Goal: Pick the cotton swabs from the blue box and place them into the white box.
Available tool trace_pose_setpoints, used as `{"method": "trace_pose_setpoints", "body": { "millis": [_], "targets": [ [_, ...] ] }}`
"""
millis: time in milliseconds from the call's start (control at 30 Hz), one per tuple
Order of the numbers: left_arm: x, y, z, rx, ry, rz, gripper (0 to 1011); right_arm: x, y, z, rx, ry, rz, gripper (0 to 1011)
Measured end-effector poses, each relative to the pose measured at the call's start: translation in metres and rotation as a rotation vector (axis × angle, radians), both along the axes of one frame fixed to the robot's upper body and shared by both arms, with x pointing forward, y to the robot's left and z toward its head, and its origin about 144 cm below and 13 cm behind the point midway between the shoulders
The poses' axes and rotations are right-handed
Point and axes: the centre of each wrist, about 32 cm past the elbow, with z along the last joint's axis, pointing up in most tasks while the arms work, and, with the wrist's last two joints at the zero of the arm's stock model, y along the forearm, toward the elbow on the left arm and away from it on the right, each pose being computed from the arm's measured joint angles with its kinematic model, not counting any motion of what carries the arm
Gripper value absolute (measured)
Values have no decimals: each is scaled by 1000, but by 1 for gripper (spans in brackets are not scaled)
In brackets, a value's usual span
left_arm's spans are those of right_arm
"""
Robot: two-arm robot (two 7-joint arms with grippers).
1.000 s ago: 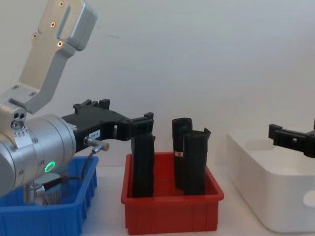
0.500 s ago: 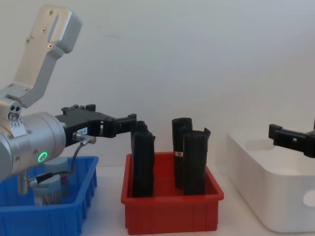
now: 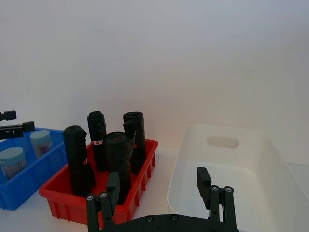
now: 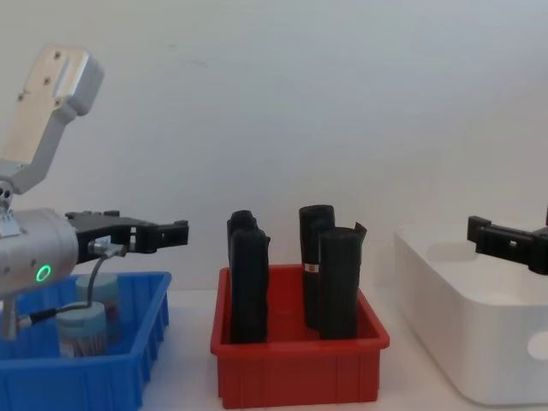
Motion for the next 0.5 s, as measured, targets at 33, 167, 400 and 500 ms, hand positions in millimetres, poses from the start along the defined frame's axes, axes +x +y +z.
{"method": "trace_pose_setpoints", "body": {
  "millis": [33, 167, 400, 500],
  "targets": [
    [1, 1, 0, -1, 5, 5, 1004, 0, 0, 0, 0, 0, 0, 1001],
    [6, 7, -1, -5, 34, 34, 1004, 0, 0, 0, 0, 0, 0, 1002],
    [12, 15, -2, -4, 86, 84, 1004, 0, 0, 0, 0, 0, 0, 1002],
    [14, 17, -3, -1, 104, 101, 1004, 0, 0, 0, 0, 0, 0, 1002]
  ]
}}
